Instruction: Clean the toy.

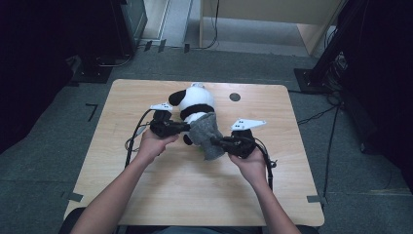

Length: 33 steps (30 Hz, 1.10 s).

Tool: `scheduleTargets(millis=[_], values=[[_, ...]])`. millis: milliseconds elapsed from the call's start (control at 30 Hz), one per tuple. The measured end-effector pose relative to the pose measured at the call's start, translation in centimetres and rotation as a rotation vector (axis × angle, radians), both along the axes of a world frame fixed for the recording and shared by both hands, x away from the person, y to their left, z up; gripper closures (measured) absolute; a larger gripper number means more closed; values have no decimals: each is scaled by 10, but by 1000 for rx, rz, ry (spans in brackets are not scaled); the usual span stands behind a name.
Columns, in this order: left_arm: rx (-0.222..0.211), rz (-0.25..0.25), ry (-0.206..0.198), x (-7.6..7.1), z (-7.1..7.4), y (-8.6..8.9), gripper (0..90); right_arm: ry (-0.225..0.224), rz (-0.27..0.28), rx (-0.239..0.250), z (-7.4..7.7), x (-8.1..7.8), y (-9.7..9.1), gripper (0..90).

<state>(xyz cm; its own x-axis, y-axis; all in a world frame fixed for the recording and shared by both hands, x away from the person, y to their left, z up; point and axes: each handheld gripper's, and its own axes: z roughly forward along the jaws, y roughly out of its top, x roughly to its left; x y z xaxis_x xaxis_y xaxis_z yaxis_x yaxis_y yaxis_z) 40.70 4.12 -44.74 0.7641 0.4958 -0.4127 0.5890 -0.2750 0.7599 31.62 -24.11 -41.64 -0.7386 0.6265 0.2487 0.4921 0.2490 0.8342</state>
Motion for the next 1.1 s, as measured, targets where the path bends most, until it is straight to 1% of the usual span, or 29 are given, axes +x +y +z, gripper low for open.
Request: scheduleTargets(millis=[33,100,133,167,233,267,333,367,400,433,467,533,600,633,700,833,933,967,1033,1100], values=[[0,-5,-1,0,0,0,814,-17,-13,11,4,-1,-3,874],[-3,-16,3,-2,0,-3,814,-41,-35,28,8,-1,-7,874],[-3,-28,5,-3,0,-4,814,-39,-40,31,8,1,-9,874],[0,-37,5,-4,-1,-7,814,-30,-43,33,7,4,-9,874],[-5,-51,16,-5,-2,-9,815,-8,-39,17,1,9,-6,875],[-7,-59,22,-6,-2,-11,815,2,-36,2,-4,11,-3,874],[-1,-69,25,-7,-3,-12,817,20,-28,-52,-14,15,4,874],[2,-69,25,-7,-3,-13,819,32,-17,-66,-21,18,8,875],[9,-72,26,-7,-3,-13,820,42,-11,-63,-25,19,9,875],[6,-69,24,-8,-4,-12,821,57,-6,-54,-29,19,10,875],[3,-69,28,-8,-6,-11,821,61,-2,-46,-32,20,10,875],[-1,-69,37,-8,-7,-10,822,85,3,-30,-36,19,10,875],[4,-69,33,-8,-7,-10,822,89,8,-38,-38,18,11,875],[5,-69,33,-8,-7,-10,822,85,11,-40,-39,17,12,876],[4,-67,37,-8,-7,-10,822,87,13,-43,-42,14,12,876],[3,-62,45,-8,-7,-8,821,97,25,-77,-50,11,14,877],[4,-56,45,-7,-8,-6,821,119,37,-100,-56,11,18,877],[4,-55,47,-7,-8,-6,821,130,44,-116,-58,12,19,877],[3,-51,46,-7,-8,-5,821,151,52,-163,-65,12,23,877],[0,-50,51,-6,-8,-4,820,169,53,-186,-72,14,25,877]])
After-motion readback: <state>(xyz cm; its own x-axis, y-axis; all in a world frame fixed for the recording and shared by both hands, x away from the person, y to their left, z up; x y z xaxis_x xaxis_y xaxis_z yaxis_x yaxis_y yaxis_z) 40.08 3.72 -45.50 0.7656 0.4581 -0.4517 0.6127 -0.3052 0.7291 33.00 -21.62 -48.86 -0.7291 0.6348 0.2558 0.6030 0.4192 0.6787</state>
